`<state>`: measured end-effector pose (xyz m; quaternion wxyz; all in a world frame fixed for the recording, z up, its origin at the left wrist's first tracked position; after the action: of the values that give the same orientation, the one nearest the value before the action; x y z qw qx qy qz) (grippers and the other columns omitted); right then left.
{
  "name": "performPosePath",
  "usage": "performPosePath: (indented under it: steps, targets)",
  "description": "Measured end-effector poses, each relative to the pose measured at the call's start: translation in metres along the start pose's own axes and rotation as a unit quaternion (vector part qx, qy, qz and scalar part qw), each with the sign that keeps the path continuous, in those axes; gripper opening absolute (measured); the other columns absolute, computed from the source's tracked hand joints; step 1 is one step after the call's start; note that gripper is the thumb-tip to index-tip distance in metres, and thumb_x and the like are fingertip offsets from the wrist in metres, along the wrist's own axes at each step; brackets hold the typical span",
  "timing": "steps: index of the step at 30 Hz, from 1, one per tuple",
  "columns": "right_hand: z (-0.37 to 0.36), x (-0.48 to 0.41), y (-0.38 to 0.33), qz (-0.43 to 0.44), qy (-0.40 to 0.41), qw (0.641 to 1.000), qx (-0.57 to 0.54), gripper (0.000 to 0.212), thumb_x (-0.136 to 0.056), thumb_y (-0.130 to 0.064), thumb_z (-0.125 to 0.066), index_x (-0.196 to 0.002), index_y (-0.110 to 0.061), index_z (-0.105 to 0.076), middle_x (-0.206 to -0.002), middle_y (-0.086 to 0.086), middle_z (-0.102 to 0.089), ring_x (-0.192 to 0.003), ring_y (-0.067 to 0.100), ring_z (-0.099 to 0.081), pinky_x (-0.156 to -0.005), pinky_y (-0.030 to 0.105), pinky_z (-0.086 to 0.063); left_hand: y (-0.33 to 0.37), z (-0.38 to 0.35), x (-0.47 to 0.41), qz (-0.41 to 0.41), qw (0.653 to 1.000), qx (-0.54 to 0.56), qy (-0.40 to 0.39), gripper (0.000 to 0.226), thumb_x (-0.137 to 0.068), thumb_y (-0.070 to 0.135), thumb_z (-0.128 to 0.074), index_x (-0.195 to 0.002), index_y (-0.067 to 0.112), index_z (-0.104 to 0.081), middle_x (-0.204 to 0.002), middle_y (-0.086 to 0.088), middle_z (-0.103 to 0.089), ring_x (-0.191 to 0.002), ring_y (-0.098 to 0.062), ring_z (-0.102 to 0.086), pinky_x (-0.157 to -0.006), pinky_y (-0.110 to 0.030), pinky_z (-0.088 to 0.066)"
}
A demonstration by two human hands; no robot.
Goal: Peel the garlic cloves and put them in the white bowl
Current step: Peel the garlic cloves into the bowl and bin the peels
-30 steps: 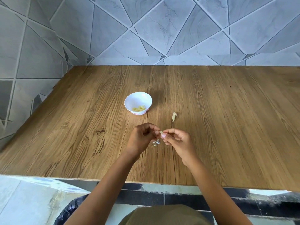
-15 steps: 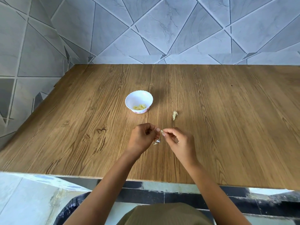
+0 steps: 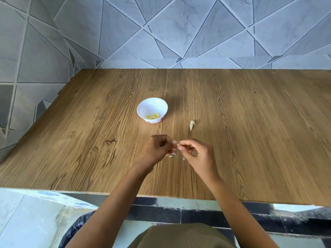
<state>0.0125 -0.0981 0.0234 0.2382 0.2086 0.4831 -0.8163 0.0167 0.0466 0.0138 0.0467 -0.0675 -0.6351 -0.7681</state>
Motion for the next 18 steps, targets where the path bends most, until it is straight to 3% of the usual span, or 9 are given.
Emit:
performPosePath:
  steps: [8, 12, 15, 18]
  targets:
    - [0.0, 0.004, 0.009, -0.068, -0.01, 0.995, -0.066, 0.008, -0.08, -0.006, -0.071, -0.088, -0.004, -0.072, -0.079, 0.0, -0.071, -0.069, 0.005, -0.065, -0.061, 0.015, -0.052, 0.002, 0.002, 0.0, -0.033, 0.999, -0.008, -0.02, 0.01, -0.089, 0.005, -0.061, -0.092, -0.002, -0.067, -0.078, -0.015, -0.067, -0.07, -0.014, -0.063, -0.065, -0.018, -0.052]
    - [-0.003, 0.009, 0.018, -0.14, -0.045, 0.981, -0.124, 0.009, -0.083, -0.009, -0.069, -0.09, -0.005, -0.072, -0.081, 0.001, -0.071, -0.071, 0.011, -0.067, -0.061, 0.028, -0.057, 0.003, 0.001, -0.001, -0.043, 0.998, -0.01, -0.048, 0.004, -0.085, 0.006, -0.066, -0.088, 0.007, -0.069, -0.074, -0.008, -0.068, -0.07, -0.012, -0.064, -0.066, -0.02, -0.053]
    - [-0.009, 0.01, 0.022, -0.198, -0.082, 0.958, -0.191, 0.005, -0.084, -0.01, -0.068, -0.087, -0.011, -0.072, -0.078, 0.003, -0.072, -0.07, 0.013, -0.067, -0.064, 0.027, -0.055, 0.001, 0.001, -0.002, -0.039, 0.997, -0.02, -0.057, 0.01, -0.087, 0.004, -0.062, -0.082, 0.011, -0.067, -0.071, -0.004, -0.068, -0.069, -0.014, -0.064, -0.067, -0.023, -0.053]
    - [-0.014, 0.017, 0.027, -0.313, -0.107, 0.889, -0.316, 0.004, -0.08, -0.017, -0.071, -0.083, -0.016, -0.074, -0.08, 0.007, -0.073, -0.069, 0.012, -0.066, -0.062, 0.02, -0.053, 0.003, -0.001, 0.0, -0.049, 0.995, -0.024, -0.089, 0.008, -0.089, 0.002, -0.059, -0.085, 0.006, -0.065, -0.072, -0.005, -0.067, -0.07, -0.018, -0.061, -0.067, -0.024, -0.051]
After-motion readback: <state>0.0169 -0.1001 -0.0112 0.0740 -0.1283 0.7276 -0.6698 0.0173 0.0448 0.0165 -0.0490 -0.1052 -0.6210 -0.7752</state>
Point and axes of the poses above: each hand's wrist, its own x-axis away from the middle knuckle, its own z-axis out of the back of the hand, y = z × x, the point moved 6 cm from there along -x, towards the middle knuckle
